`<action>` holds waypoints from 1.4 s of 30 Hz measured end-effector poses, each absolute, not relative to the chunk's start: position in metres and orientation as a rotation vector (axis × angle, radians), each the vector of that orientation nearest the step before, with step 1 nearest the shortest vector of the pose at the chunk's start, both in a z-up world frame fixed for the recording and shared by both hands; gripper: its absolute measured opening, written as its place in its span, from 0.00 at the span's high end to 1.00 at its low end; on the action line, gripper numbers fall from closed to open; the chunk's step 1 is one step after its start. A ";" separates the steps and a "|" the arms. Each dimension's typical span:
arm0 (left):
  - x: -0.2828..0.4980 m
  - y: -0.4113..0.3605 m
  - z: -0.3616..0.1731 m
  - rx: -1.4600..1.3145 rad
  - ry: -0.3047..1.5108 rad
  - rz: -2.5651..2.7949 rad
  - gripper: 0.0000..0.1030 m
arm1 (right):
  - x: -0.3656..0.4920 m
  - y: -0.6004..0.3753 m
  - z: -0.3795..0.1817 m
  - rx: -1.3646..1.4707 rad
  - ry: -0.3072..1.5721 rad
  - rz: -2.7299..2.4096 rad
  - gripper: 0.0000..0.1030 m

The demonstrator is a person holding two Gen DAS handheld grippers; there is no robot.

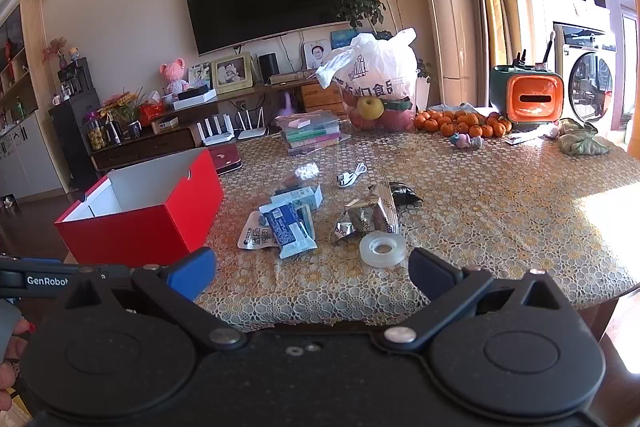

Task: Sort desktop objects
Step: 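Move both tools toward the snack packets and tape roll on the tablecloth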

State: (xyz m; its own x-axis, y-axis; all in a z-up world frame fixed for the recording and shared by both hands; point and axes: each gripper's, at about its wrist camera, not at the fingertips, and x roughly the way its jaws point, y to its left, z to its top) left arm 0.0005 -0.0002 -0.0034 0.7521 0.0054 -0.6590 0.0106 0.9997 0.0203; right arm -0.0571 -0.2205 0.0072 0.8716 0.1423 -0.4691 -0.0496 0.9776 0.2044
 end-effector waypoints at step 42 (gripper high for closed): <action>0.038 -0.010 -0.023 -0.018 0.757 -0.129 0.00 | -0.022 -0.218 -0.009 0.091 0.511 0.182 0.02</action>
State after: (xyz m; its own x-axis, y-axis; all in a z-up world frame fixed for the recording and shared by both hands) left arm 0.0376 -0.0098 -0.0230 0.7197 -0.1233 -0.6833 0.1102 0.9919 -0.0628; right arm -0.0219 -0.2182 -0.0093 0.8565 0.1952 -0.4779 -0.1499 0.9799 0.1316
